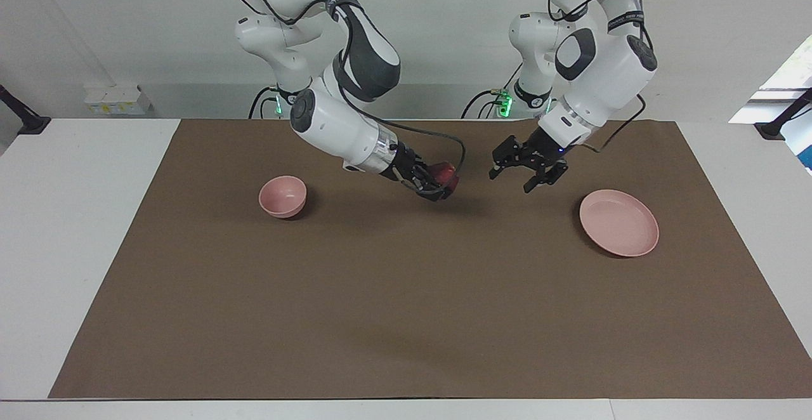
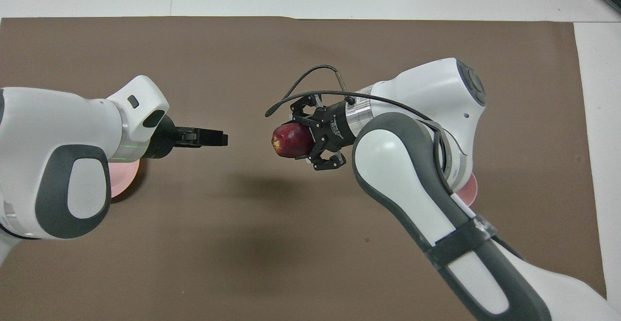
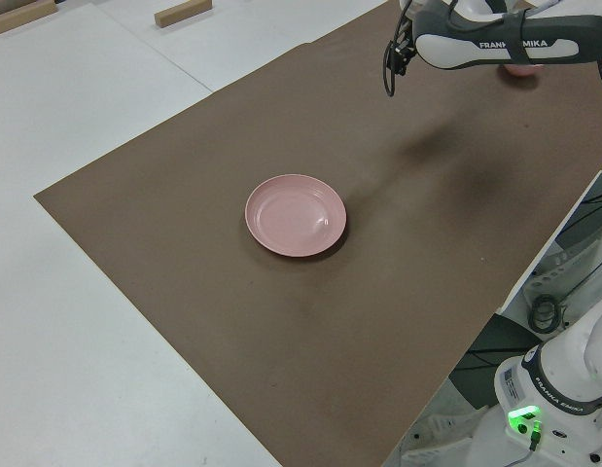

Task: Move apple from plate to bowl
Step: 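Open the left gripper and pull back while the right gripper holds the apple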

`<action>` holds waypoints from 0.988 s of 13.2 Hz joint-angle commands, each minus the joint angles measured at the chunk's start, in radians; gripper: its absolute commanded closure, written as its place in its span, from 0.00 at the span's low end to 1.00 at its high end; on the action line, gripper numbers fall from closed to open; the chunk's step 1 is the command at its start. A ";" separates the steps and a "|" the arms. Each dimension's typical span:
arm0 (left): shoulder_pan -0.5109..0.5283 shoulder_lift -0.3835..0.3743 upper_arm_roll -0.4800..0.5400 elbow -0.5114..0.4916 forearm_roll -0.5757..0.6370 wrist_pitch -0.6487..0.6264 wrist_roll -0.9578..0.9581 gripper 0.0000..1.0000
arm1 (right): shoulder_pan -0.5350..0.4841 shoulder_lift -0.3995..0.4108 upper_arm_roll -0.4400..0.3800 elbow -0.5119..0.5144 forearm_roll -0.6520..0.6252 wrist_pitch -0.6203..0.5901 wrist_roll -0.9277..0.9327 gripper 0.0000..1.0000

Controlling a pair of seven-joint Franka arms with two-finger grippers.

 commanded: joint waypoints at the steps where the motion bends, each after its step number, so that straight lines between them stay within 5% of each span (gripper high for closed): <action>1: 0.033 0.045 -0.005 0.071 0.126 -0.051 -0.001 0.00 | -0.005 -0.055 0.001 -0.006 -0.145 -0.050 -0.075 0.90; 5: 0.049 0.087 -0.002 0.206 0.333 -0.185 0.002 0.00 | -0.006 -0.088 -0.002 -0.003 -0.380 -0.126 -0.263 0.90; 13: 0.099 0.067 0.000 0.373 0.438 -0.402 0.007 0.00 | -0.129 -0.153 -0.001 -0.013 -0.682 -0.258 -0.765 0.90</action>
